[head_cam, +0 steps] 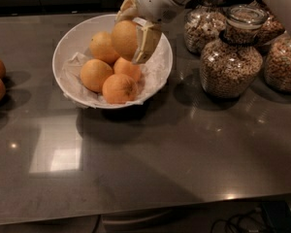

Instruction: Pick orange from white bowl

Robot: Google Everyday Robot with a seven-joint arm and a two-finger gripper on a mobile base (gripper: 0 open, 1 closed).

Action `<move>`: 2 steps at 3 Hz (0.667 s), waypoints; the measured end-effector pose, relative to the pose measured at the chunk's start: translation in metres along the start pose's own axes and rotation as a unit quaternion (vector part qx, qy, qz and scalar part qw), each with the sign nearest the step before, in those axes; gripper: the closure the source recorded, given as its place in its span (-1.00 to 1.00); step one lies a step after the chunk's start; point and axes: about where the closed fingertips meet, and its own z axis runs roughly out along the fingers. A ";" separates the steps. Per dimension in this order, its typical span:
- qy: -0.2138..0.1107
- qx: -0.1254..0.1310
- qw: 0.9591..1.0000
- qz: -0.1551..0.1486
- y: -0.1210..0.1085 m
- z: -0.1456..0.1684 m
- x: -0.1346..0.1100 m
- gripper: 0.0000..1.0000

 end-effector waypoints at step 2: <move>-0.029 0.003 1.000 0.006 0.009 -0.011 -0.007 1.00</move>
Offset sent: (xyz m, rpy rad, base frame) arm -0.0118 -0.0029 0.0037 0.0419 0.0135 0.0206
